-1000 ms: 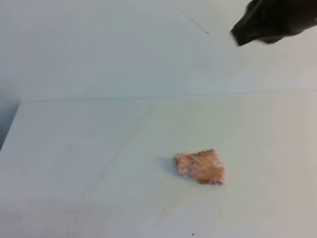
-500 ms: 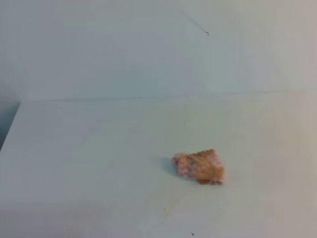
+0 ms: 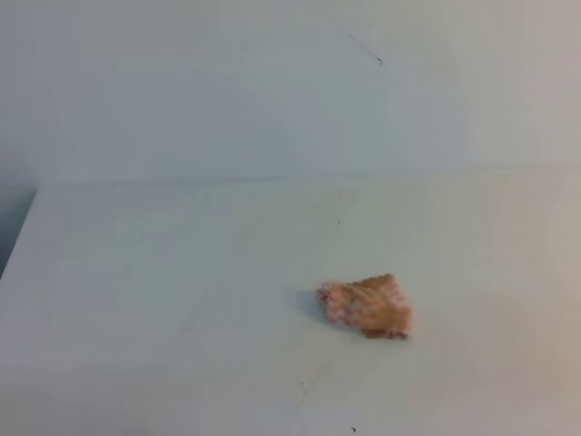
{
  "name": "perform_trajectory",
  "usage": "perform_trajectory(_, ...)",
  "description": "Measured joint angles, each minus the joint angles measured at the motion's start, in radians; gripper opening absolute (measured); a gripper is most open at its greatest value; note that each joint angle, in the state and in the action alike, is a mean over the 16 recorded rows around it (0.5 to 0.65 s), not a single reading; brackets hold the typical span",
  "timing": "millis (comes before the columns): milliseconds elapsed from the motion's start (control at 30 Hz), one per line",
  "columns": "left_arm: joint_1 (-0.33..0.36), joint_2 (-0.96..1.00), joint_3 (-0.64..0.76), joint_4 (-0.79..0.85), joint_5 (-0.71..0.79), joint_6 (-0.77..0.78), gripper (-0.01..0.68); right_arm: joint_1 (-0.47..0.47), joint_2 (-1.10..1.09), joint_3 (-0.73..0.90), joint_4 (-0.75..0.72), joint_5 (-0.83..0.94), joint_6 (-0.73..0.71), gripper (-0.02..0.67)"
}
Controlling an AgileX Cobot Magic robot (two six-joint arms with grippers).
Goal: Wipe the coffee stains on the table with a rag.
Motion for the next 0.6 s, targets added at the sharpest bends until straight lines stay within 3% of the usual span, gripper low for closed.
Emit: perform_trajectory(600, 0.000, 0.000, 0.000, -0.003, 0.000, 0.000, -0.001, -0.001, 0.106, -0.007, 0.004, -0.018, 0.017, 0.001)
